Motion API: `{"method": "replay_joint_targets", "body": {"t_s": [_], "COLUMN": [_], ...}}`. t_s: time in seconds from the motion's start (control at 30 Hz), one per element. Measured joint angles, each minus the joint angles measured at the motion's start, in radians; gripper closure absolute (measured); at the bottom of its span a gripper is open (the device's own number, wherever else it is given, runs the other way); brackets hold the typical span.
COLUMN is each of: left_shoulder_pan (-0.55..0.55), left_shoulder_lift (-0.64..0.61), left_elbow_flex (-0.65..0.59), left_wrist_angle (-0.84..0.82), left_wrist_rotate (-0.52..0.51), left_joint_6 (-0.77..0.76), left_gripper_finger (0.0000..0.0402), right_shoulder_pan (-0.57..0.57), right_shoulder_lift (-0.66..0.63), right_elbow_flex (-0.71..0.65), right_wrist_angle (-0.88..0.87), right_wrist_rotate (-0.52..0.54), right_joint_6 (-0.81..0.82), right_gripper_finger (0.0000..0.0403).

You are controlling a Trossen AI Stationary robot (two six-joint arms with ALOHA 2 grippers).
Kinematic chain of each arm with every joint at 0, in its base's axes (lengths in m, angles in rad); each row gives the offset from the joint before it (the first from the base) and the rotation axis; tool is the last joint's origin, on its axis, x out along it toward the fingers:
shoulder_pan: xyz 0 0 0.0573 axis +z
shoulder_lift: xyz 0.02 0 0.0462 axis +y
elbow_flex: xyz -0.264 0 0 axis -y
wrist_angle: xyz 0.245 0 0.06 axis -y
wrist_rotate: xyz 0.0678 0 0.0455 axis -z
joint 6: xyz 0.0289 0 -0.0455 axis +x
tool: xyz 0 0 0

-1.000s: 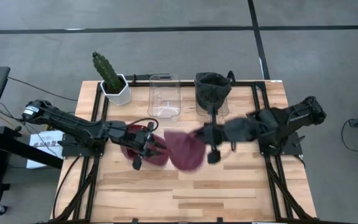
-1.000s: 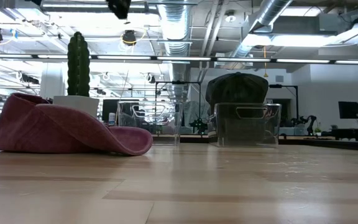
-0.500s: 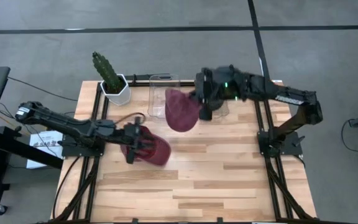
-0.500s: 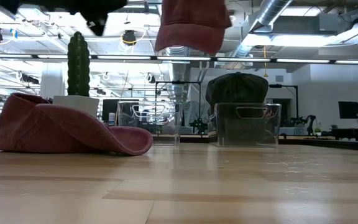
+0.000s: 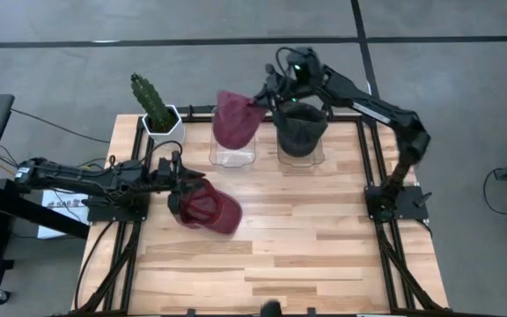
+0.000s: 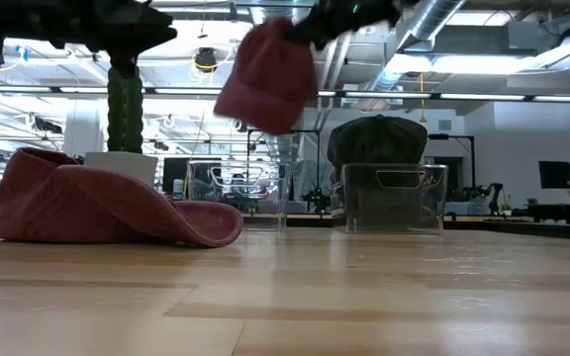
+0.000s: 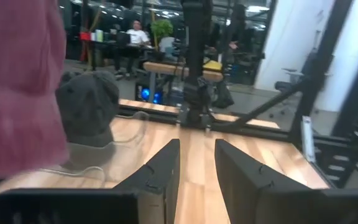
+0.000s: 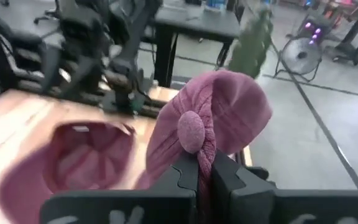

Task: Pick & Place hat
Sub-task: Put the right red cap into the transparent bin

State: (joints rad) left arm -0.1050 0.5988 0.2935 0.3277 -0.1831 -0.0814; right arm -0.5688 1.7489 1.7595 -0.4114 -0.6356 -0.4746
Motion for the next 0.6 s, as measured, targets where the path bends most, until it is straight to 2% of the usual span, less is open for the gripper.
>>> {"method": "replay_joint_targets", "body": {"t_s": [0.23,0.4,0.6], "left_shoulder_pan": [0.081,0.159,0.223], "left_shoulder_lift": [0.054,0.124,0.209], "left_elbow_flex": [0.0,0.0,0.0], "left_wrist_angle": [0.001,0.011,0.027], "left_wrist_rotate": [0.0,0.011,0.008], "left_joint_6": [0.031,0.032,0.032], "left_gripper_finger": [0.0304,0.0304,0.0304], "right_shoulder_pan": [-0.102,-0.122,-0.123], "right_shoulder_lift": [0.198,0.358,0.514], "right_elbow_flex": [0.178,0.315,0.476], "right_wrist_angle": [-0.025,-0.043,-0.222], "right_wrist_rotate": [-0.115,-0.189,-0.195], "right_joint_6": [-0.057,-0.062,-0.153], "right_gripper_finger": [0.0403,0.0403,0.0403]}}
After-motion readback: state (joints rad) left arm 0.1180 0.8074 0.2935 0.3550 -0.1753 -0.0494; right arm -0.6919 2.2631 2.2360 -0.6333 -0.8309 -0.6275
